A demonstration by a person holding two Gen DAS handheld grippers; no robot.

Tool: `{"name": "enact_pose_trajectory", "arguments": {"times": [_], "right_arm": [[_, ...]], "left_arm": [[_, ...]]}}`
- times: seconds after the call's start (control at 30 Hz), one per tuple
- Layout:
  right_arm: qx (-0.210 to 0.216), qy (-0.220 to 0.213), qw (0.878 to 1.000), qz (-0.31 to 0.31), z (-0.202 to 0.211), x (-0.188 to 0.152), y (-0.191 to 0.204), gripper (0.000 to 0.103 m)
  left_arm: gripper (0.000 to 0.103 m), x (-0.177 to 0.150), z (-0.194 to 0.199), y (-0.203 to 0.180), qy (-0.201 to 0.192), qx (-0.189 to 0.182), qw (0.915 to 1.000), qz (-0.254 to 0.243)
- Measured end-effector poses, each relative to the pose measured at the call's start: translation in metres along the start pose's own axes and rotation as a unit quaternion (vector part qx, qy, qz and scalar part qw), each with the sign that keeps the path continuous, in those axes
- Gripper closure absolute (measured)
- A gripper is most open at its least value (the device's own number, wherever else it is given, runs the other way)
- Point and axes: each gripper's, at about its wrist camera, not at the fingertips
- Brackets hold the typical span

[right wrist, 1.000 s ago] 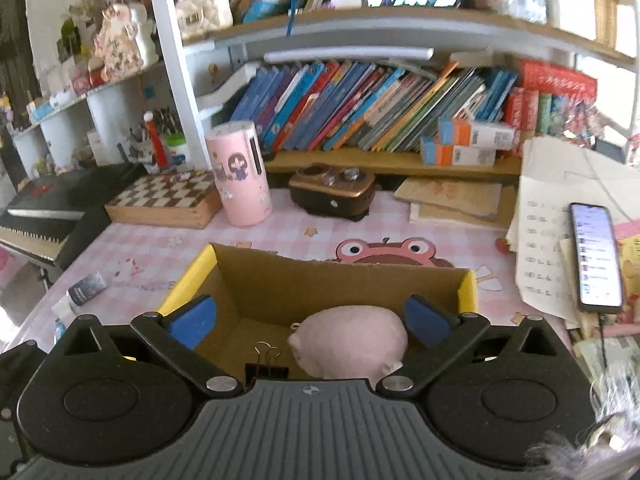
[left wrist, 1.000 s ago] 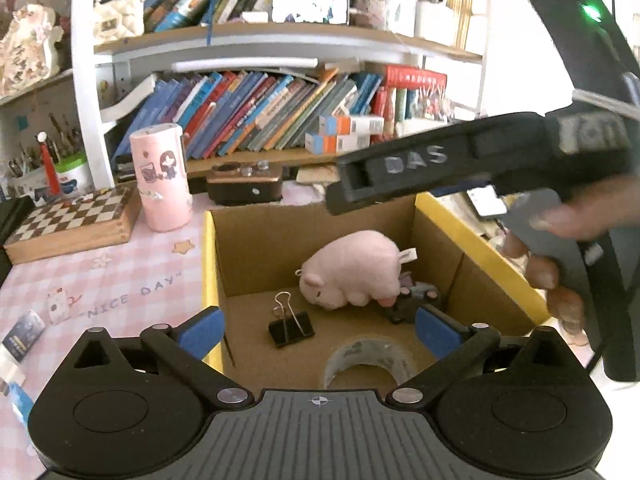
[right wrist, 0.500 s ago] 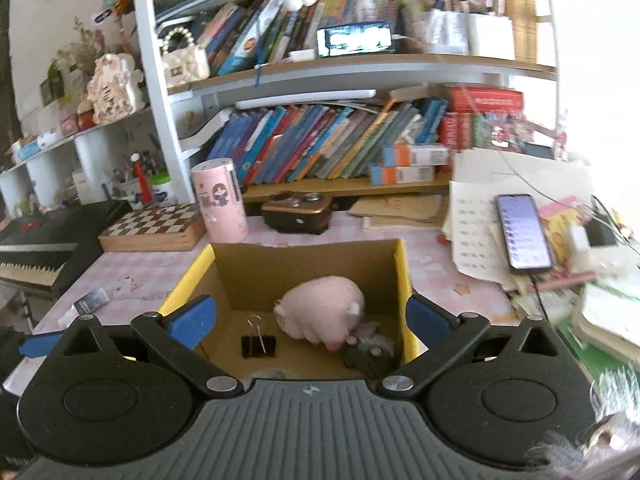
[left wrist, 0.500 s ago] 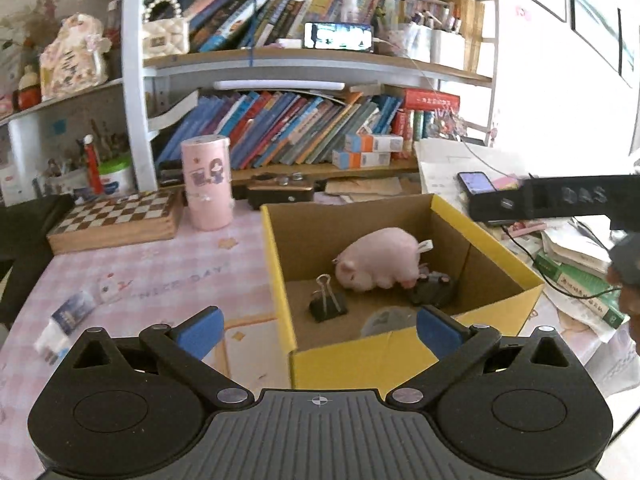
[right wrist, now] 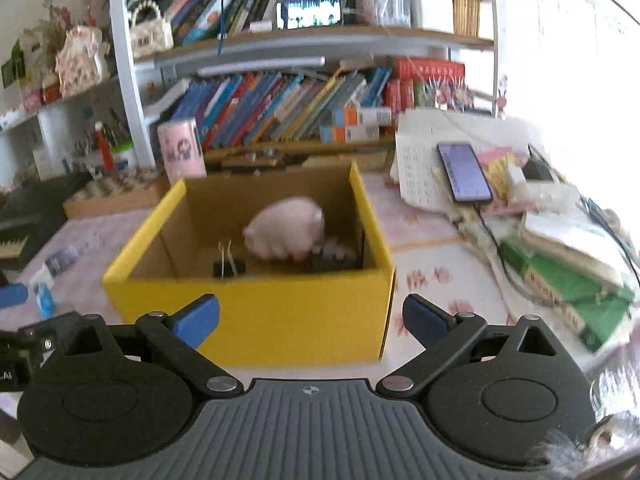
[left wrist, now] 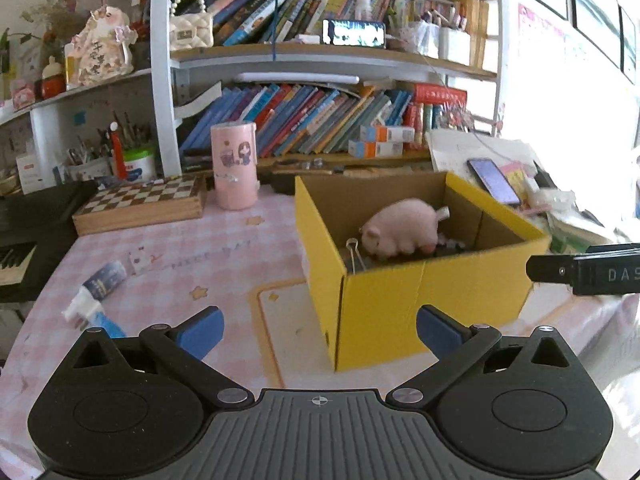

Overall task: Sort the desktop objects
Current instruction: 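Lift both open tools out of the yellow box and back away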

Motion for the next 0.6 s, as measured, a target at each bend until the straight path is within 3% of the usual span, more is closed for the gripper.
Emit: {"name": "enact_pose_trajectory", "arguments": {"times": [0.17, 0.6], "right_arm": [[-0.009, 0.017, 1.0, -0.009, 0.005, -0.024, 0.023, 0.013], [-0.015, 0.054, 0.995, -0.079, 0.011, -0.075, 0.087, 0.017]], "left_arm": [[0.0, -0.016, 0.008, 0.016, 0.009, -0.008, 0.9997, -0.019], [0.0, -0.051, 0.025, 0.057, 0.026, -0.022, 0.9982, -0.05]]}}
Point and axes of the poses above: each gripper's, at about its wrist camera, not at the fingertips, and z roughly against the way its jaws point, y to its left, x to its top, and after that the axes turned 13 degrees about x, right-handed
